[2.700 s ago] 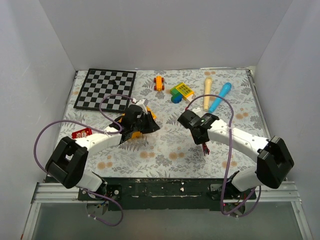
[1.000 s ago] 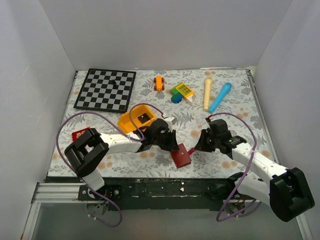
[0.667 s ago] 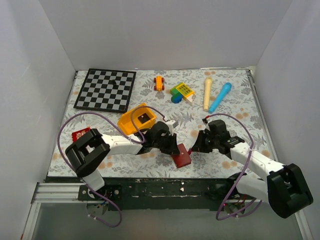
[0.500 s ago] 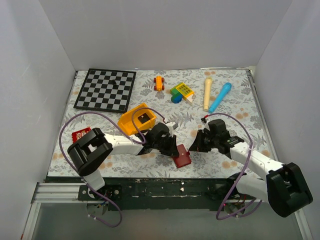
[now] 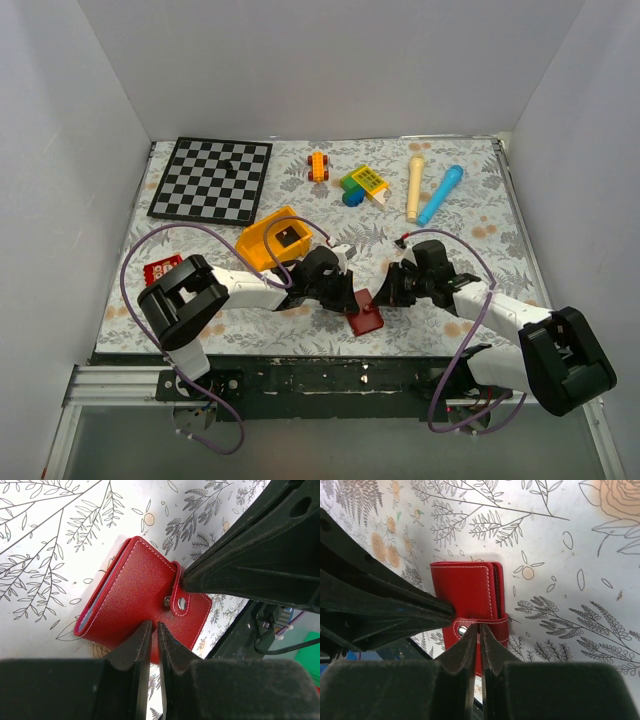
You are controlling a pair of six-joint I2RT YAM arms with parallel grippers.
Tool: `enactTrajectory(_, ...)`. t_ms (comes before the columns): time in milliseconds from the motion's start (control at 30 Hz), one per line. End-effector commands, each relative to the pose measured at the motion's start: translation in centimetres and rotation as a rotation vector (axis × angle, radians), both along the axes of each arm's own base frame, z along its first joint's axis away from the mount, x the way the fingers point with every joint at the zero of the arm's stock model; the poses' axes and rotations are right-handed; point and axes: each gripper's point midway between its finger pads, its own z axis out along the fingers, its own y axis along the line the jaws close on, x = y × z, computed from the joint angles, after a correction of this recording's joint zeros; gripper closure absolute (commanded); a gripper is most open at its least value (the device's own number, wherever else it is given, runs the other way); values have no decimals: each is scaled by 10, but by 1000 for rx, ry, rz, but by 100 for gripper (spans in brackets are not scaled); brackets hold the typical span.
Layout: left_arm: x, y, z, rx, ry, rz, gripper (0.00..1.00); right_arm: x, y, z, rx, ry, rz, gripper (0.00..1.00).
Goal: Put the credit cards into the card holder
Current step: Close the card holder at the center of the board.
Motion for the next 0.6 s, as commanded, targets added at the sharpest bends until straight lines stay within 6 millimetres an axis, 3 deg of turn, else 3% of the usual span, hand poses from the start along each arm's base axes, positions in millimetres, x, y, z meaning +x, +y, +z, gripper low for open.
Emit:
enactTrajectory(0, -5, 7, -7, 32, 11, 3, 90, 6, 10, 11, 66, -43, 23, 87)
enactTrajectory(567, -5, 6, -9, 33, 19, 10, 91, -2, 18, 9, 72, -20, 69, 87)
